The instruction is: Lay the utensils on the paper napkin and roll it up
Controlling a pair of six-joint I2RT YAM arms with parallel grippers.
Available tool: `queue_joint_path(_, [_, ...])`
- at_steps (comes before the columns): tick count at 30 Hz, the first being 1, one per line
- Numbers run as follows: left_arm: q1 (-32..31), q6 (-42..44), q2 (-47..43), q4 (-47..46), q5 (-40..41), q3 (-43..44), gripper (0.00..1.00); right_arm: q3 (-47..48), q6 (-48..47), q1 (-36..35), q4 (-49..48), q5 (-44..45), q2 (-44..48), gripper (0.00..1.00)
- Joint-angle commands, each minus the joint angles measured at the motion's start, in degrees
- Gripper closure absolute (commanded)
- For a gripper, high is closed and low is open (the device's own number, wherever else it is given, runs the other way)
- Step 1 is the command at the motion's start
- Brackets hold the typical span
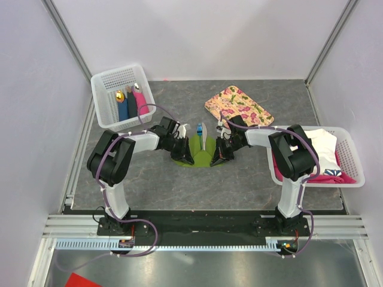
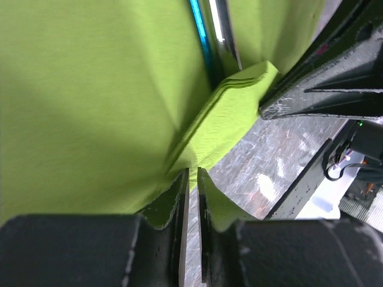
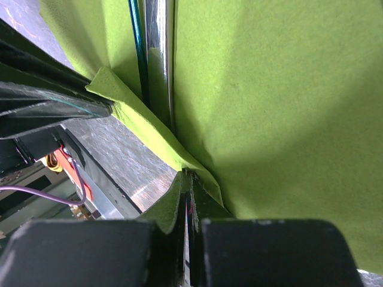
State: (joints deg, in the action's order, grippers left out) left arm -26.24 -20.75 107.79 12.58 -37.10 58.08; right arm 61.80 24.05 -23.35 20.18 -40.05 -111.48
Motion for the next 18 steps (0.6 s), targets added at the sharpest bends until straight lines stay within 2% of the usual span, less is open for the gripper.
queue_joint_path(1, [0.93,1.24,-0.03,1.31,0.98,-0.43,0.80,0.51,-2.25,0.24,0.38,7.00,-1.19,1.00])
queue_joint_path(7, [1.19,3.00,-2.32,2.71,2.03,-1.74,0.74,0.60,-2.61,0.33,0.82,7.62,-1.28,1.00])
queue_joint_path(18, [1.28,5.64,-4.77,3.42,2.13,-3.42,0.73,0.69,-3.93,0.15,0.91,7.97,-0.67,1.00])
